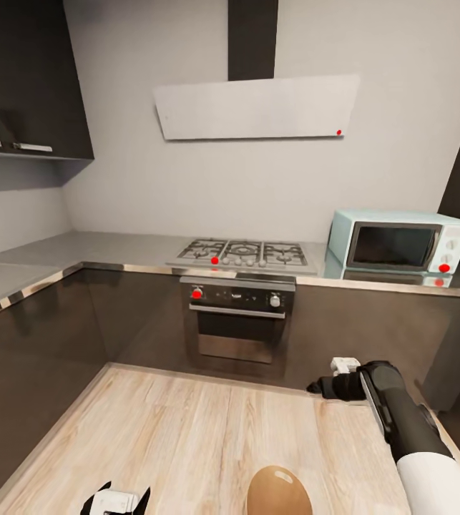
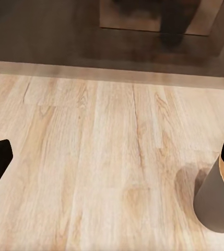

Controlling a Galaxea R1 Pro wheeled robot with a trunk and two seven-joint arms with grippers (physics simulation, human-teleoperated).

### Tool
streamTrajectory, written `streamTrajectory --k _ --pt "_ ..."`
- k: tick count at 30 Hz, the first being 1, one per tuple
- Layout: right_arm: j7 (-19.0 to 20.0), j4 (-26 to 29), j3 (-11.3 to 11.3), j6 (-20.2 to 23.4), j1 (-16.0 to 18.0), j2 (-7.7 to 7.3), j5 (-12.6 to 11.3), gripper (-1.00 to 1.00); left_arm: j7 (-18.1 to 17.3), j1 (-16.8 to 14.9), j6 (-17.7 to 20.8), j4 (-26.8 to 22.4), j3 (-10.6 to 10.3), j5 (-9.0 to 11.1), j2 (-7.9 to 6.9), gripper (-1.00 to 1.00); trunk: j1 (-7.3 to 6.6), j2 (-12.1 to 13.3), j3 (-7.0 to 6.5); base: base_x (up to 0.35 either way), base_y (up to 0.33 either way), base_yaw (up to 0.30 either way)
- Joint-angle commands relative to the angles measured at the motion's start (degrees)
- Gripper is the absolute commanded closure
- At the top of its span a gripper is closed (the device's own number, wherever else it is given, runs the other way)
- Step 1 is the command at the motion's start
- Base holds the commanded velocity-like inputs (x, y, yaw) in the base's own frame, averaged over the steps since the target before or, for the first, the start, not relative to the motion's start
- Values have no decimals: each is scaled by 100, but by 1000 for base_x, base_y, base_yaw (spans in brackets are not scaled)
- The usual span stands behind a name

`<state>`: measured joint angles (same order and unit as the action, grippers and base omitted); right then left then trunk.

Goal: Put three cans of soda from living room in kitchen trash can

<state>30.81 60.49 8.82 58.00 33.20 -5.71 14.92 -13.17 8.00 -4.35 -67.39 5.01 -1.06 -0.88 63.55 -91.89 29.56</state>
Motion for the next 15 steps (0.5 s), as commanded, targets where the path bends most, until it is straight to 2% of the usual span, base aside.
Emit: streamTrajectory --k 1,6,7,11,12,15 --pt "-1 -152 -1 91 132 -2 9 -100 0 0 1 -1 0 -1 0 -100 23 -42 19 0 0 0" --pt "-80 -1483 -9 200 975 -32 33 -100 0 0 4 -2 0 -3 0 -100 132 -242 109 0 0 0" --pt "-192 -2120 -10 200 1360 -65 48 -100 -1 0 4 -2 0 -3 -3 -100 154 -282 127 0 0 0" --pt "-657 -3426 -9 200 2132 -110 144 -100 -1 0 9 -8 0 -1 -4 -100 242 -443 199 0 0 0" --pt "-874 -3904 -7 159 2424 -121 179 -100 -1 0 19 -9 0 0 -5 -100 264 -483 217 0 0 0" --pt "-1098 -4324 -5 88 2688 -110 209 -100 -1 0 34 -10 0 0 -5 -100 330 -603 271 0 0 0"
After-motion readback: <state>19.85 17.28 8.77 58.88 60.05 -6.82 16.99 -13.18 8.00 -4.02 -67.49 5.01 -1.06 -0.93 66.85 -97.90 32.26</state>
